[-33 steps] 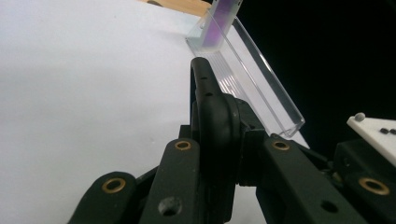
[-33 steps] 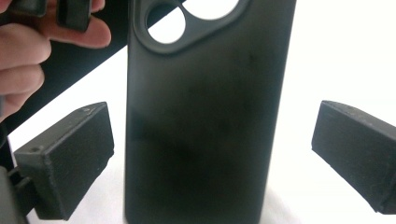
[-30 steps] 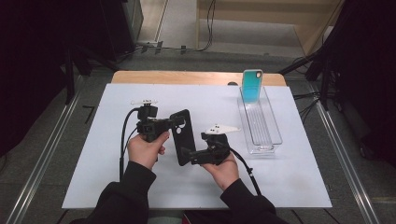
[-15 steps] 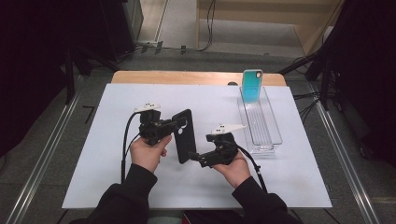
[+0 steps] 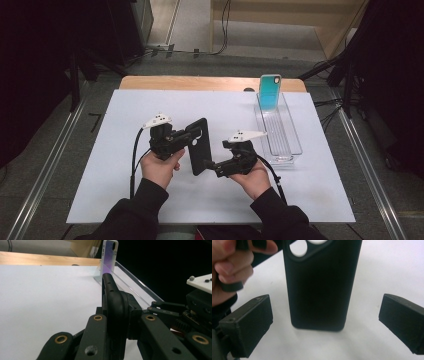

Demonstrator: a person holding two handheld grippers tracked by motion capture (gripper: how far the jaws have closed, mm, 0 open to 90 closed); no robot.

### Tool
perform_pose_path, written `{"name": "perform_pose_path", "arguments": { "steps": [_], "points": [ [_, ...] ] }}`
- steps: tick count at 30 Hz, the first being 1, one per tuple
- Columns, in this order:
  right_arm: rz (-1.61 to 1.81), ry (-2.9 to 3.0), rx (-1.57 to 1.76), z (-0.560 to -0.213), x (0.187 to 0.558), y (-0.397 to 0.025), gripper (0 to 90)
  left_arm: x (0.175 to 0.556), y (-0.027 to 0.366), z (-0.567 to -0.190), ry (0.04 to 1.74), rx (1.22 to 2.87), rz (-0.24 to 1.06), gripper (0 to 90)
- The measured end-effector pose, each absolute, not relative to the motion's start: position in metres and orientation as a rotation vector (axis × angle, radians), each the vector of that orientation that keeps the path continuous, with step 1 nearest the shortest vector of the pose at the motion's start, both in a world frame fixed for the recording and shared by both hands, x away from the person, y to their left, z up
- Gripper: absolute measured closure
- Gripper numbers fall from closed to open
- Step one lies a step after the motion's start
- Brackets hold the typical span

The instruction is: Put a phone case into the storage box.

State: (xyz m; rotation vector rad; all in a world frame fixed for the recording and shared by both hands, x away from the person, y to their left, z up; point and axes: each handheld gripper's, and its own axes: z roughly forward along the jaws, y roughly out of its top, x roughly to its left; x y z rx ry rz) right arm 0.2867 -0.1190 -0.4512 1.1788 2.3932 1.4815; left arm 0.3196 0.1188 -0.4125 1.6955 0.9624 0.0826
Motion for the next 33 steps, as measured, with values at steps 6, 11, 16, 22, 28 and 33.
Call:
{"name": "perform_pose_path", "arguments": {
  "steps": [6, 11, 16, 22, 28, 33],
  "points": [
    [1.516, 2.369, 1.188, -0.440, 0.286, -0.119, 0.0, 0.317, 0.113, -0.413, 0.963, 1.702, 0.052, 81.5],
    [1.493, 2.358, 1.199, -0.436, 0.286, -0.116, 0.0, 0.313, 0.106, -0.414, 0.955, 1.721, 0.036, 81.5],
    [1.483, 2.345, 1.226, -0.436, 0.287, -0.113, 0.0, 0.308, 0.100, -0.416, 0.951, 1.731, 0.021, 81.5],
    [1.487, 2.329, 1.257, -0.436, 0.289, -0.111, 0.0, 0.302, 0.094, -0.416, 0.945, 1.735, 0.005, 81.5],
    [1.496, 2.336, 1.242, -0.436, 0.289, -0.108, 0.0, 0.298, 0.092, -0.415, 0.953, 1.727, -0.048, 81.5],
    [1.516, 2.341, 1.225, -0.436, 0.289, -0.107, 10.2, 0.295, 0.091, -0.414, 0.949, 1.717, -0.051, 81.4]
  ]
}}
